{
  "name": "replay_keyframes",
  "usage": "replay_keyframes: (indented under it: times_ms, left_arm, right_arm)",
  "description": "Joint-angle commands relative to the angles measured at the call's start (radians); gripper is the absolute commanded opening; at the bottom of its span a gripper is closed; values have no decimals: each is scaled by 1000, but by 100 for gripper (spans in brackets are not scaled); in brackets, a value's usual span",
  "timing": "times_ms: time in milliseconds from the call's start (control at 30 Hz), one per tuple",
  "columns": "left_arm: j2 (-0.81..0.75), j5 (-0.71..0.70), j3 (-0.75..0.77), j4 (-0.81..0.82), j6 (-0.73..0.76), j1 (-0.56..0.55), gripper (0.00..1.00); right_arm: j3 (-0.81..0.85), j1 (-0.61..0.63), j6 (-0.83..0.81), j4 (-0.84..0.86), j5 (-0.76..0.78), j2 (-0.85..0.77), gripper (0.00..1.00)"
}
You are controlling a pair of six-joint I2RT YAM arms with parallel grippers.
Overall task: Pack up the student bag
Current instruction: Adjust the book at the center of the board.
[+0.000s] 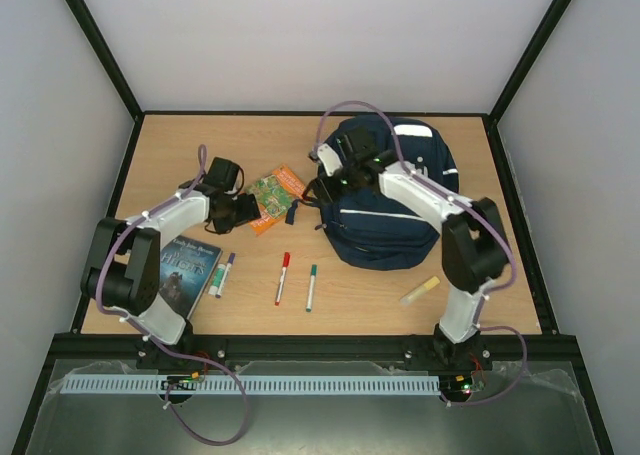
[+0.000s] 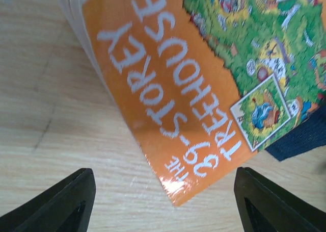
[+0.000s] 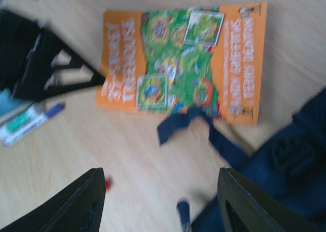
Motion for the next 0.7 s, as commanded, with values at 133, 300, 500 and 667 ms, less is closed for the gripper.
replay_keyframes:
  times_ms: [133,300,500,667]
  left_arm:
    - [-43,32,-70,68,-50,-5,77]
    - [-44,26,-62,61,-98,-4,79]
    - [6,24,-51,75,-94,-3,79]
    - [54,19,-15,82,-97,6,77]
  right_arm:
    - [423,8,141,-82,61,410,62]
    - [621,8,180,-138,176,593,67]
    - [650,8,200,-179,190,668,67]
    - [511,10,208,-153,101,597,60]
